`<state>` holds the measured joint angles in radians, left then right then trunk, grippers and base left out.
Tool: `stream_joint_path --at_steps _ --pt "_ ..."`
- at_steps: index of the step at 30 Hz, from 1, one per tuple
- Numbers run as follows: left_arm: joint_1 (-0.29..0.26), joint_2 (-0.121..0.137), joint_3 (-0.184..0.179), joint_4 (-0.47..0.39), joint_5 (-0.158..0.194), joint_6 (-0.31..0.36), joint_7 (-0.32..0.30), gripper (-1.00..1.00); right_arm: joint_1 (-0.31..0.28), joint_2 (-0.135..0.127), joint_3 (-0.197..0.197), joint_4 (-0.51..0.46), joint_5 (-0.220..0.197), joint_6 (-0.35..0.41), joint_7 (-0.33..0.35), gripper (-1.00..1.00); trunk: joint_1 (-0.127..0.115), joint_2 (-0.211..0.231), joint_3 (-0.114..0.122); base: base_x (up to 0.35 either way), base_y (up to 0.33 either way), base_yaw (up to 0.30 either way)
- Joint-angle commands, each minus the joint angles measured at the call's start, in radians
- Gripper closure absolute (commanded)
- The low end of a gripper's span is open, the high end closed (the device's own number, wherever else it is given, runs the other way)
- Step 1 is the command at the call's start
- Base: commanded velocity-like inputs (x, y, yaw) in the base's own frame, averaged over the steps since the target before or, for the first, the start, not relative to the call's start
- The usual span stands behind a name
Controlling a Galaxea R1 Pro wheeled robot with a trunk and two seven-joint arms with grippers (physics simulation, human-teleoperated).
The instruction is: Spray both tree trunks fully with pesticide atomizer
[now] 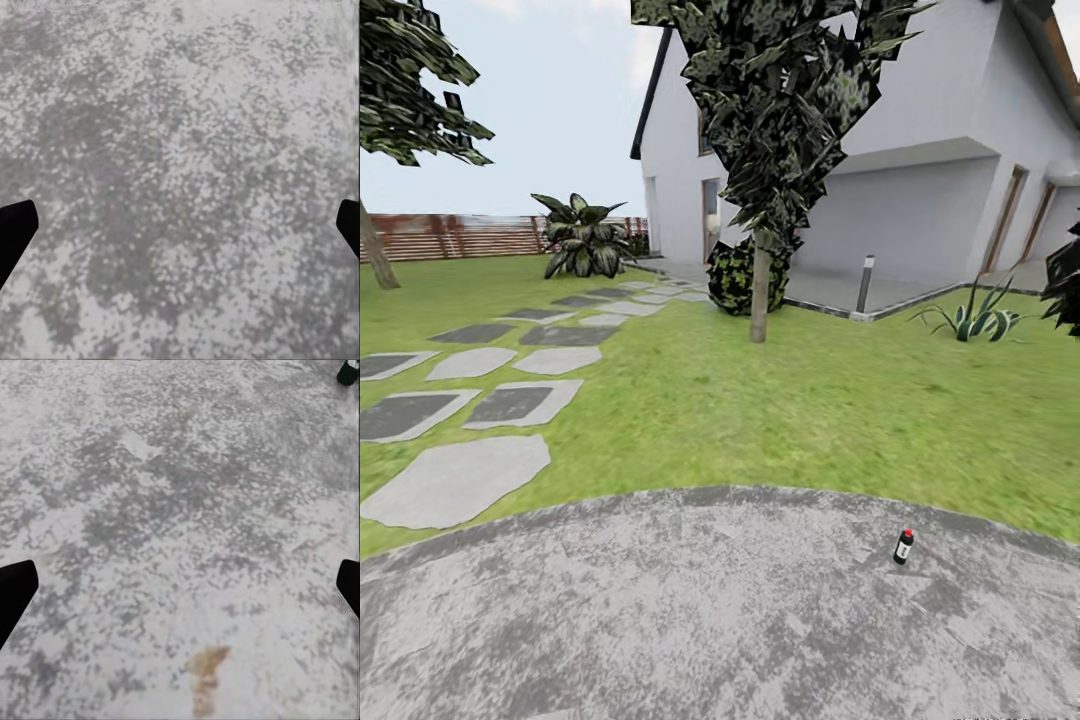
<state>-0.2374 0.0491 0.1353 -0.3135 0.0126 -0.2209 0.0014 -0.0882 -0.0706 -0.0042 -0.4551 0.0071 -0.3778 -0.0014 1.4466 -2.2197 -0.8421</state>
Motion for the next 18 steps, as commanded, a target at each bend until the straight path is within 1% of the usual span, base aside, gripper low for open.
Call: stream_joint_path --at_steps 1,15,18 --pt "0.0 0.0 0.001 0.001 0.001 -0.003 0.0 -1.0 -0.001 0.0 0.0 0.001 0.001 -0.003 0.0 -1.0 0.0 0.0 -0.001 0.162 0.0 -0.277" --pt "0.0 0.0 0.001 0.001 0.001 -0.003 0.0 -1.0 -0.001 0.0 0.0 0.001 0.001 -0.003 0.0 -1.0 0.0 0.0 0.004 0.009 0.0 -0.283" --pt "0.0 0.0 0.001 0.001 0.001 -0.003 0.0 -1.0 -0.001 0.0 0.0 0.0 0.0 -0.003 0.0 -1.0 0.0 0.0 0.004 0.0 0.0 -0.142"
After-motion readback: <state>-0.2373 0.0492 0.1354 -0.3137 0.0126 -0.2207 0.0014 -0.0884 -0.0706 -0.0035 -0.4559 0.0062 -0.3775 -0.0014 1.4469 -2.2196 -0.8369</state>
